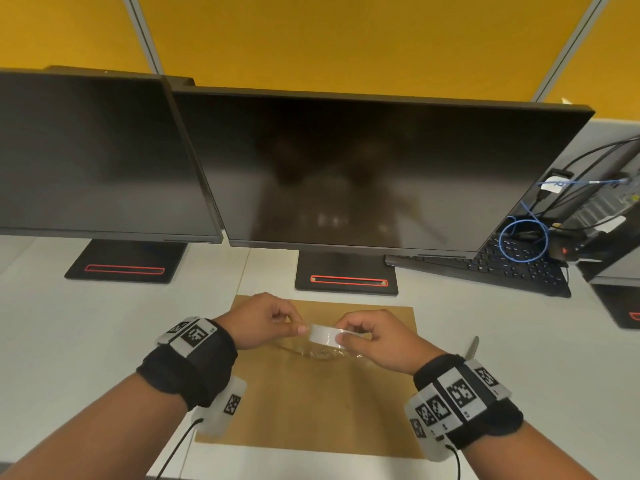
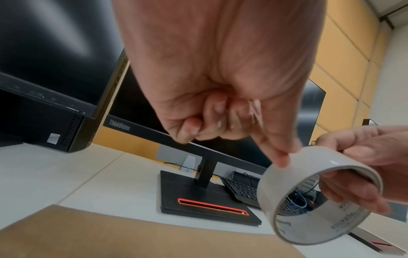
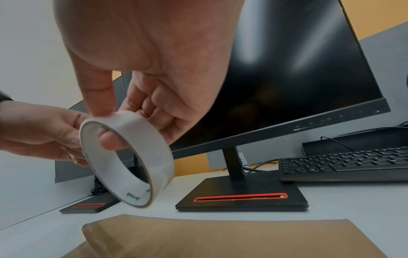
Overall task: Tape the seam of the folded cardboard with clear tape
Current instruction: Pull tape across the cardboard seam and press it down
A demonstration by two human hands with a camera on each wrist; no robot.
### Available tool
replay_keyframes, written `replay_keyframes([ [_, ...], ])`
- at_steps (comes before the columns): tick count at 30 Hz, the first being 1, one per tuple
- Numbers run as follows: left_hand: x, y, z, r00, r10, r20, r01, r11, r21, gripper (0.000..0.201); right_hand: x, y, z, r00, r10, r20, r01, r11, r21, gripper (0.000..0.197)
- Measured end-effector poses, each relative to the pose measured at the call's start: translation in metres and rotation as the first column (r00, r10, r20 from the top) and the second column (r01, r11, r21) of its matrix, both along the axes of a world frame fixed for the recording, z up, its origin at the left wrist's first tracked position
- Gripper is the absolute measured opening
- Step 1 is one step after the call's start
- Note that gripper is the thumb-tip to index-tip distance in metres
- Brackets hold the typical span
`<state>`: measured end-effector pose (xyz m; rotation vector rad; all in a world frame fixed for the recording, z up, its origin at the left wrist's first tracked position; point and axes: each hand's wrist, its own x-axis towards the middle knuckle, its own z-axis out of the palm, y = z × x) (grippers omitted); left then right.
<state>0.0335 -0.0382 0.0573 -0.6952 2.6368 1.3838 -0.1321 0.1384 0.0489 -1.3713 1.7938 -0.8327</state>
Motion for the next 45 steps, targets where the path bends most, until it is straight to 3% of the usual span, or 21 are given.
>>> replay_keyframes([
  [1,0.0,0.001,0.0,1.0,0.018,-0.026,-0.018,1.0,-0.017,0.005,0.0,0.0,-0.002,1.0,-0.001,-0.017,0.002,1.0,0.021,0.01],
  [4,0.001,0.002,0.003,0.988,0.106,-0.109,-0.109,0.994,-0.022,0.008,-0.003,-0.001,-0.008,0.994,-0.06,-0.088,0.064,0.997,0.043,0.009],
  [6,0.002,0.002,0.004,0.989,0.09,-0.12,-0.091,0.996,0.0,0.011,-0.005,0.0,-0.009,0.989,-0.115,-0.097,0.118,0.993,0.028,0.011],
  [9,0.004,-0.003,0.005,0.978,0.16,-0.134,-0.146,0.983,0.108,0.017,-0.006,0.001,-0.007,0.99,-0.116,-0.076,0.12,0.992,0.044,0.014],
  [12,0.005,-0.006,0.007,0.931,0.328,-0.157,-0.256,0.898,0.358,0.016,-0.008,0.004,-0.004,0.993,-0.109,0.034,0.107,0.993,0.047,0.017],
  [15,0.008,-0.003,0.006,0.893,0.413,-0.177,-0.271,0.809,0.521,0.017,-0.006,0.003,-0.005,0.997,-0.076,0.031,0.074,0.995,0.062,0.022],
  [20,0.009,-0.01,0.01,0.784,0.595,-0.177,-0.355,0.664,0.659,0.026,-0.001,0.001,-0.013,0.989,-0.146,-0.014,0.147,0.988,0.045,0.039],
  [27,0.008,-0.014,0.017,0.789,0.602,-0.124,-0.329,0.583,0.743,0.021,-0.001,0.0,0.001,0.983,-0.101,0.151,0.101,0.995,0.009,0.025],
  [33,0.005,-0.006,0.015,0.89,0.436,-0.134,-0.242,0.7,0.672,0.028,-0.001,-0.004,-0.002,0.998,-0.053,-0.014,0.053,0.998,0.018,0.012],
  [36,0.003,-0.008,0.018,0.886,0.431,-0.17,-0.229,0.727,0.647,0.028,-0.002,-0.003,-0.002,0.997,-0.073,-0.031,0.074,0.997,0.006,0.014],
  [40,0.002,-0.015,0.025,0.842,0.496,-0.211,-0.262,0.719,0.644,0.031,-0.007,-0.001,-0.002,0.979,-0.093,-0.183,0.1,0.995,0.03,0.028],
  [42,0.004,-0.023,0.029,0.823,0.52,-0.231,-0.285,0.728,0.624,0.031,-0.012,0.005,-0.001,0.985,-0.088,-0.147,0.094,0.995,0.028,0.025],
  [45,0.01,-0.032,0.031,0.857,0.464,-0.223,-0.33,0.827,0.455,0.026,-0.018,0.013,0.0,0.996,-0.069,-0.061,0.069,0.998,-0.002,0.012],
])
